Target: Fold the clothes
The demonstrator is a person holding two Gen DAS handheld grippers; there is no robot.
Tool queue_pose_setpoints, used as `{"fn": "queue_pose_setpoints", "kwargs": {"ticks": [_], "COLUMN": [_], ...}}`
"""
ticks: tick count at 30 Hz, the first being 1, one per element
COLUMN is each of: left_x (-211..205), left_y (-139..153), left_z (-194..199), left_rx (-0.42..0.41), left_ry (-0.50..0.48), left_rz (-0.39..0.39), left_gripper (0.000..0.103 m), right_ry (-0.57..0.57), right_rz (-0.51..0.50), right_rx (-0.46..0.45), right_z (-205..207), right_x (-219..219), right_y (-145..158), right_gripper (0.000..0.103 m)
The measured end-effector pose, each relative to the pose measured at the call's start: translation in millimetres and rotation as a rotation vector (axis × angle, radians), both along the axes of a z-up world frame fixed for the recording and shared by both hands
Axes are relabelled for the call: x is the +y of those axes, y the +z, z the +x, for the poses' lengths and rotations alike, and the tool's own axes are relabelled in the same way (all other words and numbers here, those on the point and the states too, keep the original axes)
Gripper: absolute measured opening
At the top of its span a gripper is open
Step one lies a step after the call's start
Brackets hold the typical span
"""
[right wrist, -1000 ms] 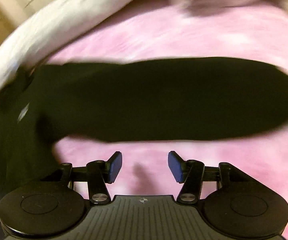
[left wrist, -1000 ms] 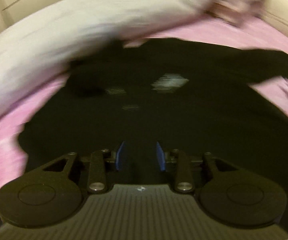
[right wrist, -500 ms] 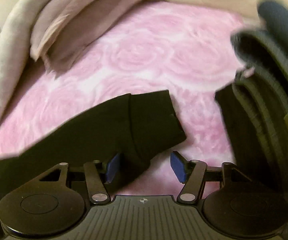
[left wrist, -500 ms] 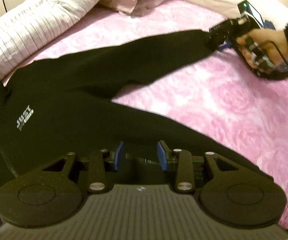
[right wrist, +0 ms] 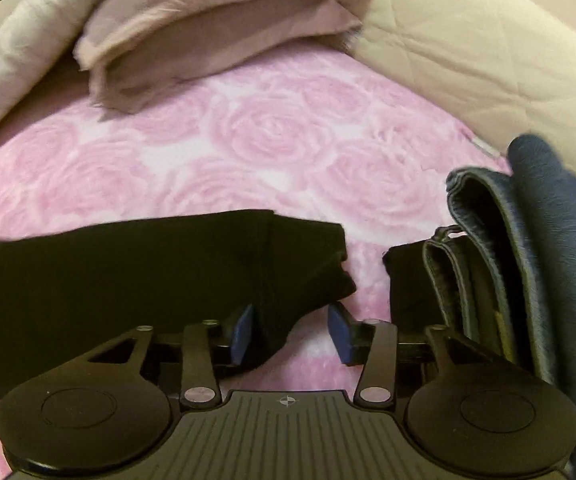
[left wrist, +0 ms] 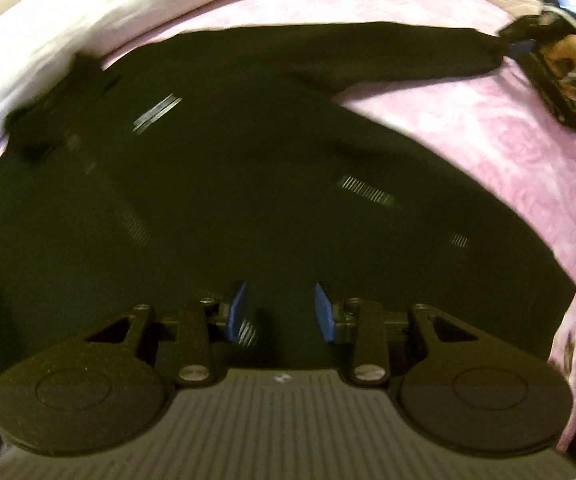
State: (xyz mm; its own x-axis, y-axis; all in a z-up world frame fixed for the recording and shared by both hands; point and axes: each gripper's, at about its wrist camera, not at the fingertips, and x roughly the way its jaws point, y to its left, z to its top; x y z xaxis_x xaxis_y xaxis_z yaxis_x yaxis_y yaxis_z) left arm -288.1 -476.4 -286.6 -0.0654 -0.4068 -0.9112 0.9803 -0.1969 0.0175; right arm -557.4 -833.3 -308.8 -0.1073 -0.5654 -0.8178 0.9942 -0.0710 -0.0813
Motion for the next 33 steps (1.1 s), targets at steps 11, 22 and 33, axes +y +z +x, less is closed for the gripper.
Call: {"fn": "queue_pose_setpoints", "kwargs": {"ticks": [11,22,33], "left_x": [197.2,267.8,300.9], "left_y": [-0.3,-60.2,-3.3], "left_z": [101.0,131.8,172.7], "left_rx": [0.057,0.431,0.438], "left_ry": [0.491,0.748,0.646], "left_rz": [0.225,0.308,0.246], "left_gripper": [0.05,0.042,0.003], "right_ry": [0.61,0.646,0.635], "right_rz": [0.448,0.508,0.632], "right_rx": [-0.407,-0.383,-0.407], "right_z": [85.9,109.0,115.4], "right_x": [205.5,241.8,261.7], "right_y": [-19.5,-37.5,-7.6], "right_gripper": [0.05,0.05,0.003]}}
